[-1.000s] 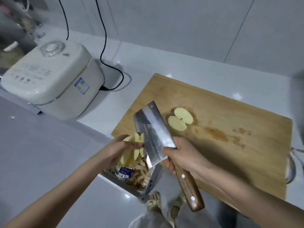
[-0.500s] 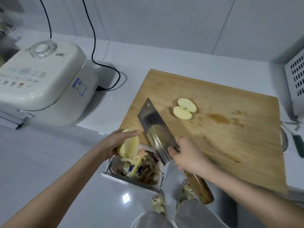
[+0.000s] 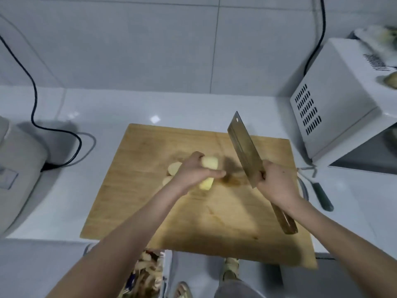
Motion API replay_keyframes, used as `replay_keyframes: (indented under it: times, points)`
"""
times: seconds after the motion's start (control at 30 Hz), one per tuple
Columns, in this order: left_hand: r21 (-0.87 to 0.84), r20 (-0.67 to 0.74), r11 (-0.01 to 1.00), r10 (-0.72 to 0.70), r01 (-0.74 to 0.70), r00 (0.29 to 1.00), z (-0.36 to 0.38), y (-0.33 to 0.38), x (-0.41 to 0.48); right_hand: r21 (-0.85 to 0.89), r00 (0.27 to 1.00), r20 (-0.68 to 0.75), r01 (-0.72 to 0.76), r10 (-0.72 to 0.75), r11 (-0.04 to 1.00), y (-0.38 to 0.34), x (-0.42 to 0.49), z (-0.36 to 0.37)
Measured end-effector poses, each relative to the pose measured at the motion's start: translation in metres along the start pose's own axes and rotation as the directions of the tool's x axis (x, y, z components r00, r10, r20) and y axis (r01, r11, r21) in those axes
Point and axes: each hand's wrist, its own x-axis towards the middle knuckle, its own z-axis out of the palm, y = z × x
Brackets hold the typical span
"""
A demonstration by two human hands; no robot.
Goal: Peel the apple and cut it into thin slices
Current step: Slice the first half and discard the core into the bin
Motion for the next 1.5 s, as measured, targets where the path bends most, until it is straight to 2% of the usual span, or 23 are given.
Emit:
replay_keyframes:
  times: [0.07, 0.1, 0.17, 0.33, 0.4, 0.47, 0.57, 0.7, 0.8, 0.87, 0.97, 1.07, 1.13, 1.23, 1.3, 1.37, 1.43, 1.5]
  points:
    - [0.369, -0.050, 0.922, 0.148, -0.120, 0.988, 0.029, 0.007, 0.025, -0.023, 1.000, 0.013, 0.007, -0.007, 1.000, 0.019, 0.020, 0.000]
    - [0.473, -0.044, 0.870, 0.177, -0.136, 0.983, 0.041, 0.009, 0.037, -0.020, 1.000, 0.029, 0.009, -0.009, 1.000, 0.029, 0.029, 0.001]
    - [0.596, -0.056, 0.796, 0.175, -0.108, 0.983, 0.062, 0.011, 0.058, -0.036, 0.998, 0.063, 0.009, -0.006, 0.999, 0.044, 0.044, 0.003]
    - [0.820, -0.219, 0.559, 0.112, 0.120, 0.969, 0.100, 0.021, 0.088, -0.065, 0.988, 0.140, 0.069, -0.059, 0.995, 0.065, 0.068, 0.011]
    - [0.848, -0.228, 0.508, 0.086, 0.154, 0.970, 0.106, 0.022, 0.093, -0.085, 0.982, 0.164, 0.112, -0.097, 0.990, 0.070, 0.073, 0.016]
    - [0.827, -0.202, 0.548, 0.078, 0.128, 0.976, 0.105, 0.015, 0.092, -0.108, 0.974, 0.198, 0.136, -0.112, 0.985, 0.073, 0.074, 0.019]
    - [0.764, -0.057, 0.644, 0.097, -0.019, 0.994, 0.090, 0.000, 0.091, -0.074, 0.974, 0.209, 0.107, -0.089, 0.992, 0.075, 0.074, 0.019]
    - [0.815, 0.223, 0.506, 0.175, -0.282, 0.959, 0.057, -0.010, 0.108, -0.018, 0.962, 0.273, -0.011, 0.016, 1.000, 0.074, 0.077, 0.019]
    - [0.742, 0.363, 0.522, 0.215, -0.421, 0.906, 0.047, -0.002, 0.117, -0.012, 0.953, 0.298, -0.046, 0.048, 0.999, 0.074, 0.083, 0.020]
    - [0.715, 0.375, 0.540, 0.239, -0.444, 0.896, 0.045, 0.004, 0.118, 0.015, 0.942, 0.329, -0.077, 0.067, 0.997, 0.074, 0.086, 0.018]
    - [0.762, 0.281, 0.537, 0.229, -0.362, 0.932, 0.049, 0.001, 0.110, 0.069, 0.935, 0.345, -0.115, 0.084, 0.991, 0.070, 0.086, 0.016]
    - [0.793, -0.007, 0.601, 0.170, -0.098, 0.985, 0.063, -0.005, 0.088, 0.095, 0.935, 0.346, -0.113, 0.074, 0.989, 0.060, 0.083, 0.016]
    - [0.790, -0.180, 0.607, 0.090, 0.089, 0.979, 0.070, -0.003, 0.079, 0.088, 0.931, 0.361, -0.096, 0.058, 0.991, 0.052, 0.081, 0.017]
    - [0.783, -0.254, 0.591, 0.015, 0.196, 0.967, 0.069, -0.005, 0.076, 0.018, 0.935, 0.355, 0.006, -0.012, 1.000, 0.041, 0.079, 0.015]
    - [0.798, -0.209, 0.591, 0.084, 0.120, 0.974, 0.063, -0.010, 0.074, -0.020, 0.937, 0.343, 0.070, -0.059, 0.997, 0.035, 0.078, 0.012]
    - [0.806, -0.079, 0.576, 0.325, -0.132, 0.942, 0.052, -0.017, 0.073, -0.064, 0.932, 0.352, 0.121, -0.091, 0.991, 0.030, 0.078, 0.005]
    - [0.780, 0.106, 0.455, 0.582, -0.431, 0.806, 0.038, -0.026, 0.078, -0.100, 0.922, 0.370, 0.164, -0.116, 0.981, 0.027, 0.080, 0.000]
    - [0.730, 0.279, 0.326, 0.660, -0.601, 0.697, 0.027, -0.034, 0.087, -0.106, 0.910, 0.393, 0.189, -0.133, 0.976, 0.025, 0.082, -0.003]
